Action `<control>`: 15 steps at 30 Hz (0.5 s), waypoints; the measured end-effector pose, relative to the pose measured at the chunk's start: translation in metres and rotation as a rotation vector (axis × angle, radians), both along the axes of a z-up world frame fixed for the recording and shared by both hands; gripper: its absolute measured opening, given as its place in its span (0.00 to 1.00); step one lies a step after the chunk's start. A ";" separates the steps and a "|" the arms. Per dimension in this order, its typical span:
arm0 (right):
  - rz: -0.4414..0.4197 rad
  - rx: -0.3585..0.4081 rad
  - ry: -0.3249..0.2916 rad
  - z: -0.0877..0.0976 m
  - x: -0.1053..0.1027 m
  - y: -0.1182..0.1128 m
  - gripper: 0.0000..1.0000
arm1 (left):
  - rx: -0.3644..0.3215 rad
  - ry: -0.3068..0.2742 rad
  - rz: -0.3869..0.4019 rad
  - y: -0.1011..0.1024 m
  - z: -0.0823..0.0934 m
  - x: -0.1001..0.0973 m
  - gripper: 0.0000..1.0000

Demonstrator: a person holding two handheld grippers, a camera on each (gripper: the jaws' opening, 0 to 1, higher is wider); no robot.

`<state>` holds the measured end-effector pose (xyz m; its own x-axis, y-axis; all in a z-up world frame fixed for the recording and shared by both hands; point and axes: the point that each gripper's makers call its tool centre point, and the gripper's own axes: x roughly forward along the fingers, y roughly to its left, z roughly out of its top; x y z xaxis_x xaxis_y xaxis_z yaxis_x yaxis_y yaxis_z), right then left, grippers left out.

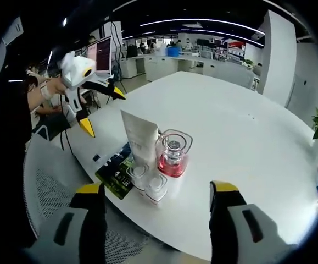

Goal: Arrange the skincare products in the storage area until every visible bottle or jar stands upright without overlapping.

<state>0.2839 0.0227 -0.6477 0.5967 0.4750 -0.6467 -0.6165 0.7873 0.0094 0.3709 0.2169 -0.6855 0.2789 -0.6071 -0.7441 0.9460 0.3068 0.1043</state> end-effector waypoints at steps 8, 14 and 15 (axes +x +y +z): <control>-0.010 0.015 0.008 -0.001 -0.001 -0.001 0.70 | 0.002 -0.011 -0.024 -0.006 -0.003 0.017 0.88; -0.019 0.028 0.008 -0.003 -0.002 -0.002 0.68 | 0.026 -0.006 -0.077 -0.011 -0.008 0.023 0.76; -0.022 0.031 0.010 -0.003 -0.002 -0.003 0.68 | 0.031 -0.009 -0.084 -0.011 -0.008 0.024 0.76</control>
<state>0.2822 0.0201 -0.6509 0.6007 0.4815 -0.6382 -0.5987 0.8000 0.0399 0.3952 0.2057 -0.6939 0.2344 -0.6055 -0.7606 0.9673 0.2228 0.1208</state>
